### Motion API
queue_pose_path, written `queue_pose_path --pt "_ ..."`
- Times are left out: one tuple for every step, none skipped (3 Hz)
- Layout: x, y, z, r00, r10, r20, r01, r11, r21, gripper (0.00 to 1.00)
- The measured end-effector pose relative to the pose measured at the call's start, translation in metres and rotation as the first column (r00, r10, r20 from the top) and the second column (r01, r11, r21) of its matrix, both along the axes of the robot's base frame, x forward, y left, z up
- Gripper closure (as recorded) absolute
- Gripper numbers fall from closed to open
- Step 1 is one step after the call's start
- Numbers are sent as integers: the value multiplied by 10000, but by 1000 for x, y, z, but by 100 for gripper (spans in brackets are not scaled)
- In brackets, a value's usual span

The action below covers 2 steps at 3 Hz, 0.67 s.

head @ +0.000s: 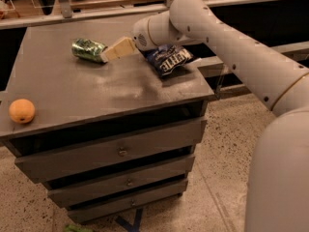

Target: Move green can near orange

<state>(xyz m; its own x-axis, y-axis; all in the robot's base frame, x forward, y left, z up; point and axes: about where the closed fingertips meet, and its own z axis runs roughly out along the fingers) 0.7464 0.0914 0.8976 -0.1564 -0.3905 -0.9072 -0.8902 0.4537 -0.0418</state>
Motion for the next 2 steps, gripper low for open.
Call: queue_pose_path --pt "14 20 -15 9995 199 -228 -201 9998 -80 0" --pt "23 40 -25 9983 454 -366 -463 9987 -231 0"
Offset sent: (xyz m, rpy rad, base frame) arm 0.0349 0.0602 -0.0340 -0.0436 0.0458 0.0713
